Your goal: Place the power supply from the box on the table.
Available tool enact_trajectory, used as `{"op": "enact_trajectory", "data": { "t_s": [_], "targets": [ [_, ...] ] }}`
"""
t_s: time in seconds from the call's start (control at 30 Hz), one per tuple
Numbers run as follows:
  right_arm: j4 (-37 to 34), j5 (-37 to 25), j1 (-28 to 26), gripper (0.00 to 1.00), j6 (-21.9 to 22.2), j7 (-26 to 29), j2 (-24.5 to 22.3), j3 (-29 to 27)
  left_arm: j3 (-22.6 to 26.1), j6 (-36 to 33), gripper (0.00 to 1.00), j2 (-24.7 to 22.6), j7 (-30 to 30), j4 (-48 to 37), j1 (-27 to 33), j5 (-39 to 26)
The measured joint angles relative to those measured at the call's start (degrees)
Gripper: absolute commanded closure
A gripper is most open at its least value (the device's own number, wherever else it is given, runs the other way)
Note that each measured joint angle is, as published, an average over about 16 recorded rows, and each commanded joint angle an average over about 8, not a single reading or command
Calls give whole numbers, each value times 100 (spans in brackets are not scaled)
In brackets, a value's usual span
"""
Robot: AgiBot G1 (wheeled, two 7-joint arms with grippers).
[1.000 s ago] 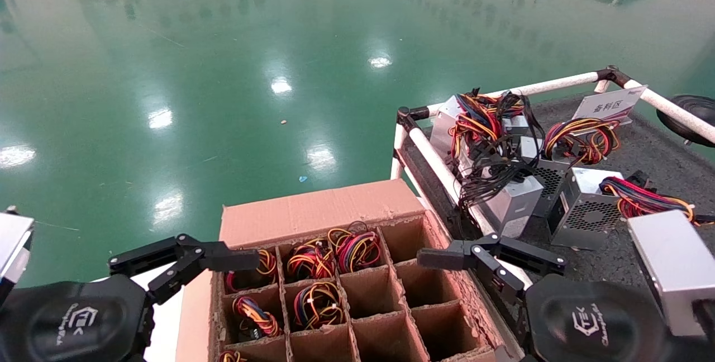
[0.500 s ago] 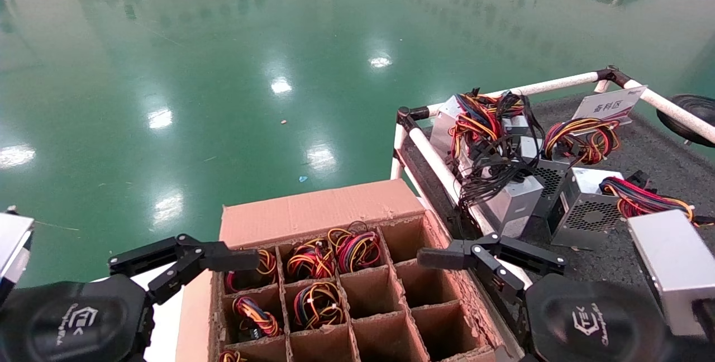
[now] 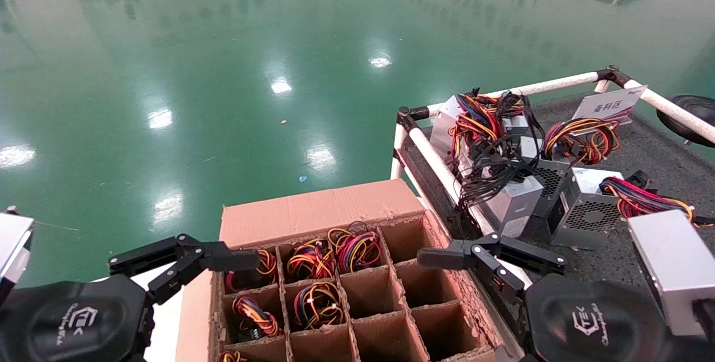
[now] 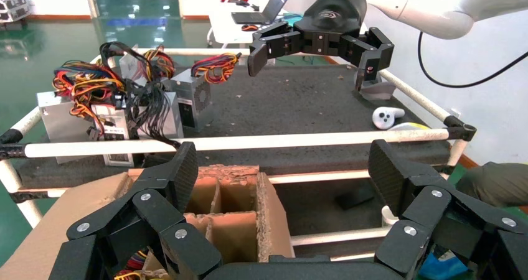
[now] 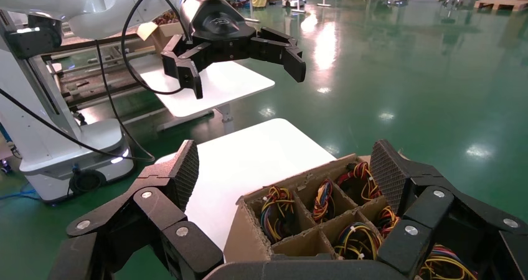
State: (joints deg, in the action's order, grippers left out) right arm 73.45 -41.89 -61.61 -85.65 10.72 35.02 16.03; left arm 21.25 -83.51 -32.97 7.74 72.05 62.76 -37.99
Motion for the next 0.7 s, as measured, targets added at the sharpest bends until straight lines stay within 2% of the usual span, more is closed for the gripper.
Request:
{"op": "enact_trajectory", "data": {
  "t_s": [0.7],
  "targets": [
    [0, 0, 0, 0, 0, 0, 0, 0, 0, 0, 0, 0, 0, 0, 0, 0]
  ]
}}
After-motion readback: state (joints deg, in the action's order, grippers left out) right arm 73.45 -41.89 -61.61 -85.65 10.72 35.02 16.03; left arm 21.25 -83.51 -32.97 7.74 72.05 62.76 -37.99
